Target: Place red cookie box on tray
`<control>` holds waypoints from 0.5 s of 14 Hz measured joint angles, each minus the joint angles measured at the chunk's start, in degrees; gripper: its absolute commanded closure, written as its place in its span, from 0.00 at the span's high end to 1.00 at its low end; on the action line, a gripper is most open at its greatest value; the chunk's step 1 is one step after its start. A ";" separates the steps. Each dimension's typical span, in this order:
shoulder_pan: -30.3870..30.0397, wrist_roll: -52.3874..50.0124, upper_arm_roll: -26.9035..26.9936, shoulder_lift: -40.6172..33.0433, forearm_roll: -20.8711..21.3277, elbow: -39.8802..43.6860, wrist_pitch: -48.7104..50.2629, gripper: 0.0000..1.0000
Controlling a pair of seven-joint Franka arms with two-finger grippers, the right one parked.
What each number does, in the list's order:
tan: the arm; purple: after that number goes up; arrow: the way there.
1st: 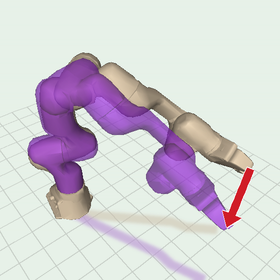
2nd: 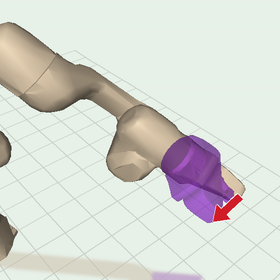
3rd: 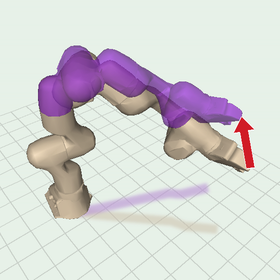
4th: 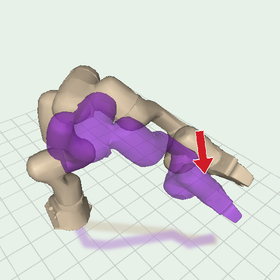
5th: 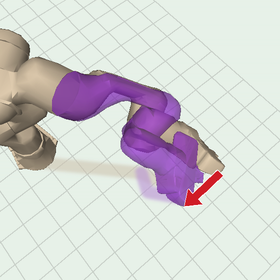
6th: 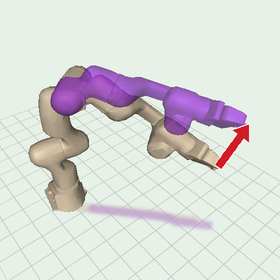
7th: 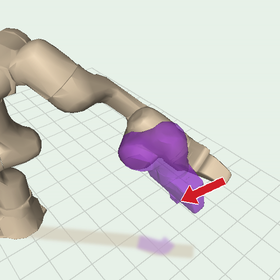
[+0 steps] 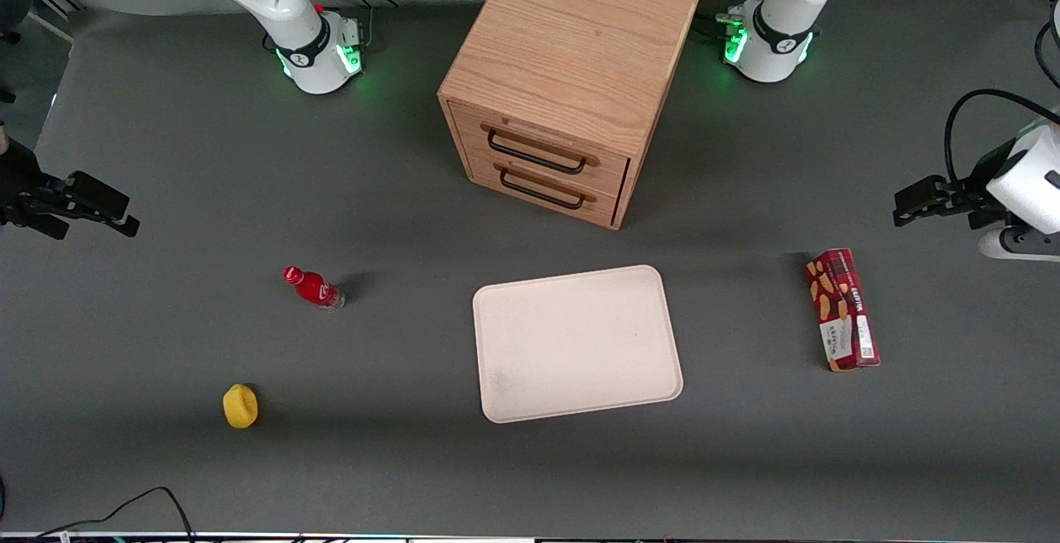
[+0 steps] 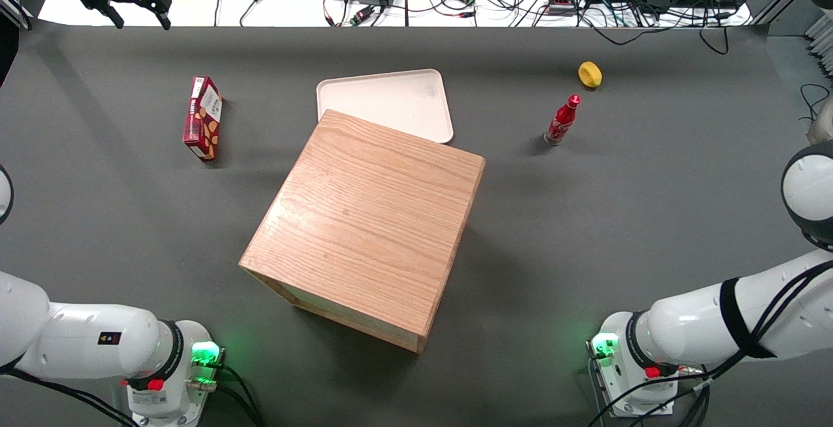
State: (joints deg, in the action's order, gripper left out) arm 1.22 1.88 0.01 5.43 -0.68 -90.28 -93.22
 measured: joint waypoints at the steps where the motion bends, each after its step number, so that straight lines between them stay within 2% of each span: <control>1: -0.02 0.02 0.01 0.04 0.00 -0.04 0.27 1.00; 7: -0.18 0.03 0.27 0.69 0.00 -0.14 0.34 1.00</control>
State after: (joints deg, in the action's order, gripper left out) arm 1.03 1.91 0.28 6.12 -0.68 -90.42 -92.88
